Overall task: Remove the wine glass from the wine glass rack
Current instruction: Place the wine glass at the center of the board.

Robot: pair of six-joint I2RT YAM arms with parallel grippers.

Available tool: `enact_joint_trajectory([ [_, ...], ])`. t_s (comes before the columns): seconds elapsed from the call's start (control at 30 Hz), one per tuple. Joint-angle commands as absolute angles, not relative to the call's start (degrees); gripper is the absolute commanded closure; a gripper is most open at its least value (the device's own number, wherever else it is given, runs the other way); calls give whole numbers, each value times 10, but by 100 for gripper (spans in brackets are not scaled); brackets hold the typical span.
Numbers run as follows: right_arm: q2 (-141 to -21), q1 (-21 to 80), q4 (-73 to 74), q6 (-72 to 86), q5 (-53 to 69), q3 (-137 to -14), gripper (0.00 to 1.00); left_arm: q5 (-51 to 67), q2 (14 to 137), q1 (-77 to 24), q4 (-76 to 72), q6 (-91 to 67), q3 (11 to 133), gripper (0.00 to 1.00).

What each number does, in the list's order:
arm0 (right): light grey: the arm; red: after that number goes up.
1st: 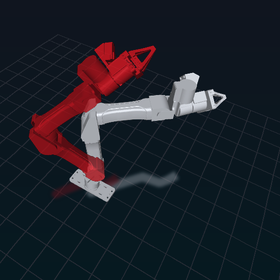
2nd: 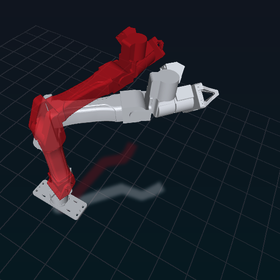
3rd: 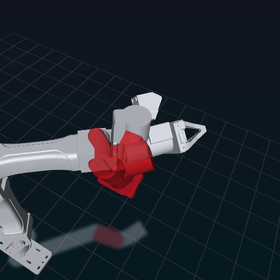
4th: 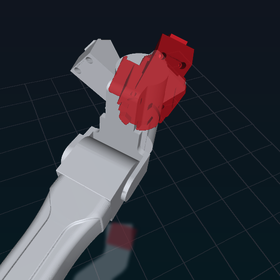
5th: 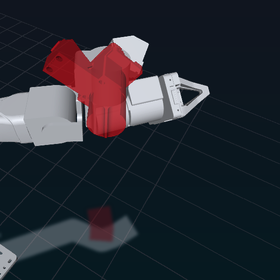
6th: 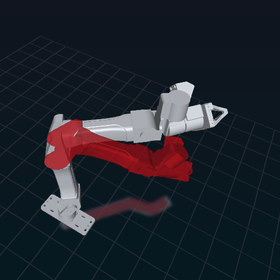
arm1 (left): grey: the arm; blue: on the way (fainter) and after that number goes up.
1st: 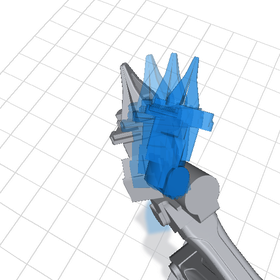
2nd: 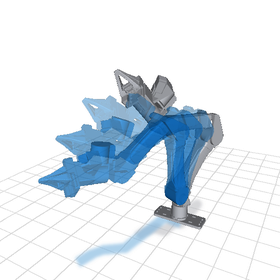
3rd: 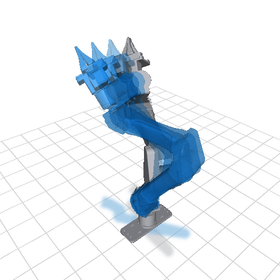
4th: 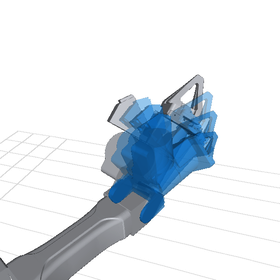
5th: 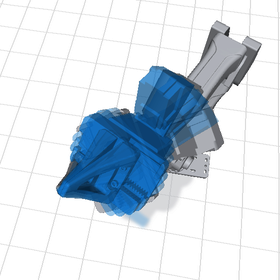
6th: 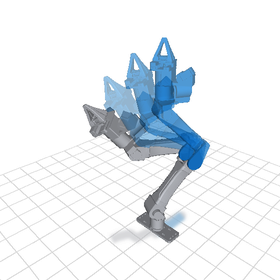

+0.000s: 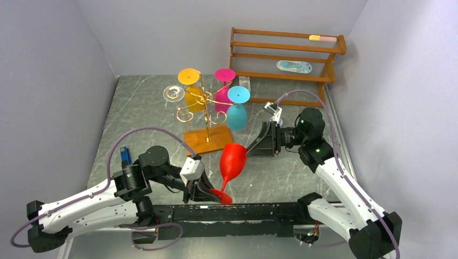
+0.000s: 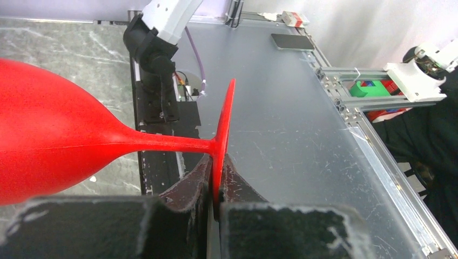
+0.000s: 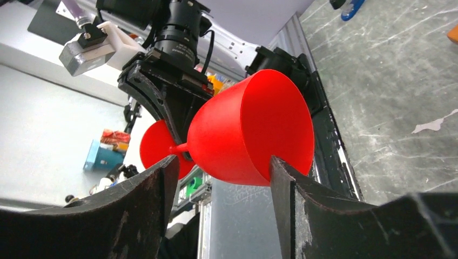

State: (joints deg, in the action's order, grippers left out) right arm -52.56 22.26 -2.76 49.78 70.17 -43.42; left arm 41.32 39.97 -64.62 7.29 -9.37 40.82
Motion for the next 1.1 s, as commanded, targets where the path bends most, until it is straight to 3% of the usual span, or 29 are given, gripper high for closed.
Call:
enact_joint_trajectory([
  [0.0,-525,244,-80,533,753,-440,37,425,407,-649,48,-77,415,95],
  [0.13,-532,265,-78,529,756,-446,48,422,407,-649,43,-70,414,95],
  [0.27,-535,283,-104,546,754,-445,50,425,403,-649,40,-61,413,95],
  [0.43,-541,287,-118,549,753,-452,42,437,397,-649,43,-55,416,95],
  [0.53,-551,287,-57,503,737,-472,41,438,393,-649,46,-54,417,95],
  [1.07,-571,285,-13,466,677,-494,35,439,380,-649,78,-54,425,95],
])
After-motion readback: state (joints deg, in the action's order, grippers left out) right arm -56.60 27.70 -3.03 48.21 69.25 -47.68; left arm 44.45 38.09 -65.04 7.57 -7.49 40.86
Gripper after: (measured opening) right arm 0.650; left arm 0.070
